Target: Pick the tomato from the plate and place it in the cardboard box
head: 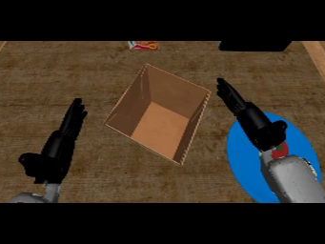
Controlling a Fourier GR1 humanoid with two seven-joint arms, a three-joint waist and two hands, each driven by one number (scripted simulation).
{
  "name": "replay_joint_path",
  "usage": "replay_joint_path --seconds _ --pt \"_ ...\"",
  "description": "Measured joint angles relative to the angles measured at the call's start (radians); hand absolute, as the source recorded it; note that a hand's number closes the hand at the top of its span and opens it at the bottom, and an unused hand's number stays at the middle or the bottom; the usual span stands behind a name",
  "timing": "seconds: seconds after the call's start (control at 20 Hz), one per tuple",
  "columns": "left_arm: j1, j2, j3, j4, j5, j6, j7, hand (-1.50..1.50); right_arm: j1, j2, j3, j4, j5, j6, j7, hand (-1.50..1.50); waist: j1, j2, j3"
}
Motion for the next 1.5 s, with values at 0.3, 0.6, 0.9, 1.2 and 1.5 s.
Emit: replay_joint_path --seconds 0.3,0.6,0.9,1.2,1.5 --pt "0.0 0.066 0.035 0.056 -0.068 0.031 0.022 0.0 -0.06 -0.054 -0.13 -0.051 -0.156 0.139 -0.075 -1.5 0.009 -0.007 0.032" --pt "0.011 0.108 0.045 0.077 -0.099 0.035 0.066 0.0 -0.016 -0.145 -0.243 0.058 -0.032 0.031 -0.174 -1.5 0.01 -0.008 0.037" --pt "0.016 0.109 0.059 0.069 -0.124 0.02 0.094 0.0 -0.004 -0.24 -0.334 0.205 -0.031 0.159 -0.353 -1.5 0.018 -0.007 0.039" --pt "0.016 0.113 0.07 0.079 -0.131 0.01 0.093 0.0 -0.014 -0.448 -0.272 0.205 0.151 0.245 -0.39 -1.5 0.02 -0.008 0.038" --pt "0.016 0.111 0.07 0.063 -0.134 0.005 0.111 0.0 -0.038 -0.63 -0.15 0.172 0.323 0.387 -0.355 -1.5 0.025 -0.009 0.038"
